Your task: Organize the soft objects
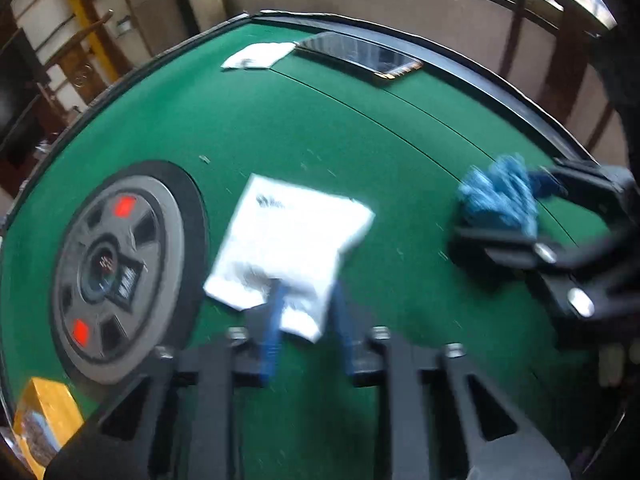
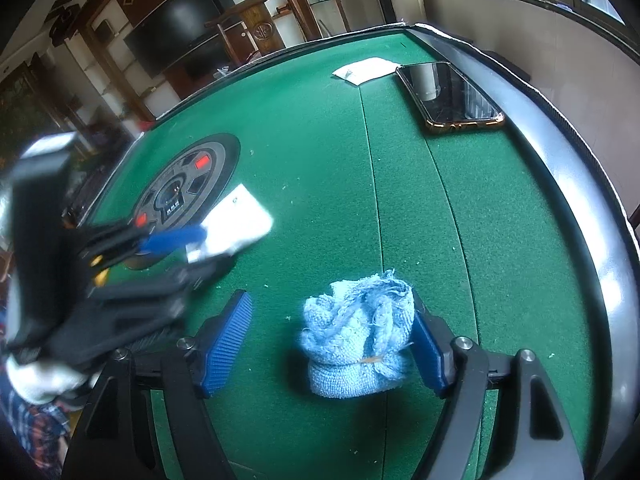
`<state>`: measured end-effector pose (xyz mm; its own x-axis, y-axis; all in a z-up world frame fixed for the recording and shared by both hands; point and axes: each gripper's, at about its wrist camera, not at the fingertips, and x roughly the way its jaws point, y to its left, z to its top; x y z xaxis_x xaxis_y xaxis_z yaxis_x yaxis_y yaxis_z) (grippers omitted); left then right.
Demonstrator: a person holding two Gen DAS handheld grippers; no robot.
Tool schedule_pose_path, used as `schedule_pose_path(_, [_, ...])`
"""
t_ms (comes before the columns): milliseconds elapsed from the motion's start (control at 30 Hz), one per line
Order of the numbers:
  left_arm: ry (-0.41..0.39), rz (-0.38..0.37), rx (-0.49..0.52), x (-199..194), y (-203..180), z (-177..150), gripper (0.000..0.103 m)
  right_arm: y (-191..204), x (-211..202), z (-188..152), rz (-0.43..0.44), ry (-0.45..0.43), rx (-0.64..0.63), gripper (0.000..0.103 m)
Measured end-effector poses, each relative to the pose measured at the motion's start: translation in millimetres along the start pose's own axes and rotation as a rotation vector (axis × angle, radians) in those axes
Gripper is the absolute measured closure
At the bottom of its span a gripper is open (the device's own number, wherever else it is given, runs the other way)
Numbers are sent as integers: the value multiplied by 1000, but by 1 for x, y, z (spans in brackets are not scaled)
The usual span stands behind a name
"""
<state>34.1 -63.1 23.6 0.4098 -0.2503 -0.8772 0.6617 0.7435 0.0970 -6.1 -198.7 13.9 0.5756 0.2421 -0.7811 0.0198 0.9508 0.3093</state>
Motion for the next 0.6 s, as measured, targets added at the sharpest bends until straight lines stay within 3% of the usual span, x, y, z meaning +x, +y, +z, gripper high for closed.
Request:
schedule_pose_path(200, [-21, -21, -75, -35, -5, -43, 91, 11, 3, -4, -53, -3, -57, 33])
schedule_pose_path(267, [-60, -27, -119, -59, -4, -60, 91, 15, 4, -6, -80, -5, -82, 39])
schedule_pose_path(400, [-172, -76, -206, -107, -2, -96, 90, 16, 2, -6, -122, -16, -99, 62])
schedule_pose_path(600, [-340, -90, -424, -167, 30, -169, 64, 2, -2, -4, -86, -34, -35, 66])
